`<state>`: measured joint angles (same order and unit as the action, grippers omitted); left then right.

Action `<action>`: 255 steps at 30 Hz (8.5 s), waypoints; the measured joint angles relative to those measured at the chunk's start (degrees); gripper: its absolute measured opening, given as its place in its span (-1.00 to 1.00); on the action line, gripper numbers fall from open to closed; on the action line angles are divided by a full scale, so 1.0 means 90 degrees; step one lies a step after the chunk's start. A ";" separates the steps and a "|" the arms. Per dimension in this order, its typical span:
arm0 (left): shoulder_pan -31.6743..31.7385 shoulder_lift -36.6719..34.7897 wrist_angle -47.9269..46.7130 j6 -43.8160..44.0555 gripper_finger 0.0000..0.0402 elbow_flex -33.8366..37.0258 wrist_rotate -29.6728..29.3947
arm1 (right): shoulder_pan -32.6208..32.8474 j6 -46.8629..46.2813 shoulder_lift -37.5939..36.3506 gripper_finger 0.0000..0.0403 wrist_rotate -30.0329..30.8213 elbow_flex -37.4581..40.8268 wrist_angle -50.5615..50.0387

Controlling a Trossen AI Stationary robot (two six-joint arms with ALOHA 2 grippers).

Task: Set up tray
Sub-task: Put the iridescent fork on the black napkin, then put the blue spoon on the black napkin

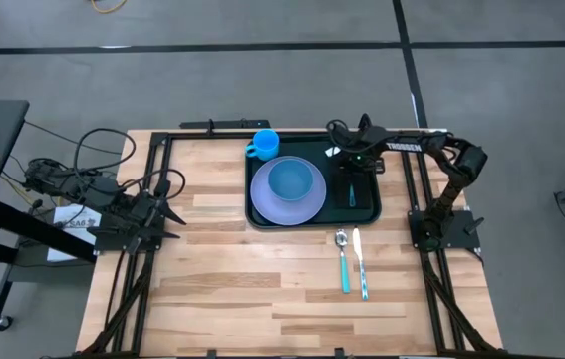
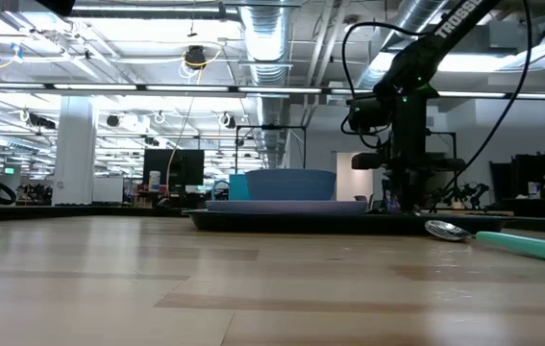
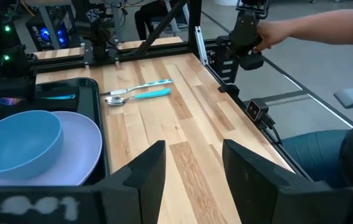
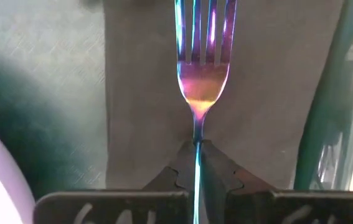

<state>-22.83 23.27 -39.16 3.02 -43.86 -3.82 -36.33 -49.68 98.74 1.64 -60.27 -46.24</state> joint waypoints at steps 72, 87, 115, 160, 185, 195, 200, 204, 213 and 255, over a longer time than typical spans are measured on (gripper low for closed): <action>0.0000 -0.0001 0.0005 -0.0084 -0.26 0.0002 -0.0112 | 0.0687 0.0487 -0.0024 -0.27 0.0005 -0.0857 -0.1640; 0.0000 -0.0002 -0.0077 0.0424 -0.26 0.0016 -0.0672 | 0.2933 -0.0998 -0.0024 -0.37 0.0099 -0.0971 -0.2200; -0.0010 0.0041 0.1676 0.0554 -0.26 0.1185 0.0789 | 0.5744 -0.2509 -0.0024 -0.37 -0.1574 -0.0974 -0.1489; -0.0010 0.0036 0.1465 0.0132 -0.26 0.1183 0.0198 | 0.6177 -0.5075 0.0200 -0.37 -0.0159 -0.0977 -0.1029; -0.0010 0.0036 0.1464 0.0175 -0.26 0.1183 0.0481 | 0.5849 -0.4423 0.0415 -0.37 -0.0119 -0.0974 -0.1122; -0.0007 0.0036 0.1462 0.0185 -0.26 0.1183 0.0555 | 0.5847 -0.4314 0.0415 -0.37 -0.0027 -0.0971 -0.1122; -0.0010 0.0036 0.1464 0.0185 -0.26 0.1183 0.0550 | 0.5844 -0.4312 0.0415 -0.37 -0.0028 -0.0971 -0.1122; -0.0010 0.0036 0.1464 0.0180 -0.26 0.1183 0.0535 | 0.5847 -0.4264 0.0414 -0.37 -0.0079 -0.0944 -0.1087; -0.0010 0.0036 0.1464 0.0180 -0.26 0.1183 0.0516 | 0.5866 -0.4431 0.0410 -0.37 -0.0193 -0.0393 -0.0468; -0.0010 0.0036 0.1464 0.0180 -0.26 0.1180 0.0523 | 0.5759 -0.4603 0.0413 -0.37 -0.0196 -0.0034 0.0075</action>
<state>-22.92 23.59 -25.98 4.64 -33.23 0.89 15.51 -91.11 102.45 -0.12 -60.58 -45.56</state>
